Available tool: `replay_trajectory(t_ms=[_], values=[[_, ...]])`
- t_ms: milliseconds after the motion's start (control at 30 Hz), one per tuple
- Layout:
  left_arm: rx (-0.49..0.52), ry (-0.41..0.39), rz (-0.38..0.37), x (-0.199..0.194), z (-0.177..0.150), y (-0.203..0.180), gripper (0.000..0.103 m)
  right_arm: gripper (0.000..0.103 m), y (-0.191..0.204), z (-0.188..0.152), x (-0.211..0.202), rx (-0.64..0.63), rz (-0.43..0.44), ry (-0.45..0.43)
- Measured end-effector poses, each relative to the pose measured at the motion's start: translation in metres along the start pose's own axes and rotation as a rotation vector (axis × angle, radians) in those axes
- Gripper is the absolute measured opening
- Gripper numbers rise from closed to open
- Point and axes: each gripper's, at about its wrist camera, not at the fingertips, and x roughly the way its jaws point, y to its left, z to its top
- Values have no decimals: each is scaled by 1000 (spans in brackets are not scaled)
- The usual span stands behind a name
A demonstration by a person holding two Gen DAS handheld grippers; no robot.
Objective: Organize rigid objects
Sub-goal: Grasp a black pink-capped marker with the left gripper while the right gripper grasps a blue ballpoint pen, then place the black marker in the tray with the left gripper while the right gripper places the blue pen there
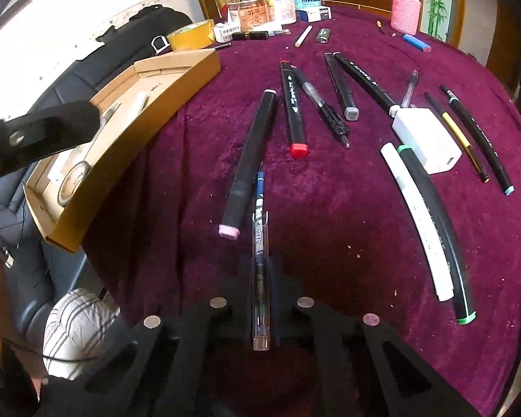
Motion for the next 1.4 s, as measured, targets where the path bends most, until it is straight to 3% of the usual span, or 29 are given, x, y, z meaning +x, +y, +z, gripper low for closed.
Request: replay_trajectory(t_ms=[333, 433, 667, 867, 967, 1100, 1200, 1400], values=[[77, 116, -14, 66, 9, -33, 59, 9, -32, -16, -17, 27, 4, -27], [97, 146, -2, 83, 11, -41, 45, 9, -38, -19, -16, 39, 23, -36], [134, 168, 51, 108, 18, -54, 33, 9, -42, -20, -17, 46, 61, -45], [142, 196, 99, 126, 19, -55, 30, 9, -46, -21, -17, 55, 79, -51], [173, 175, 145, 127, 18, -58, 20, 9, -45, -21, -17, 44, 75, -52], [145, 169, 121, 124, 17, -51, 15, 9, -45, -22, -17, 37, 74, -52], [78, 172, 53, 114, 19, -41, 15, 9, -45, -21, -17, 45, 75, -51], [-14, 98, -68, 63, 16, -25, 15, 9, -37, -21, -28, 69, 82, -79]])
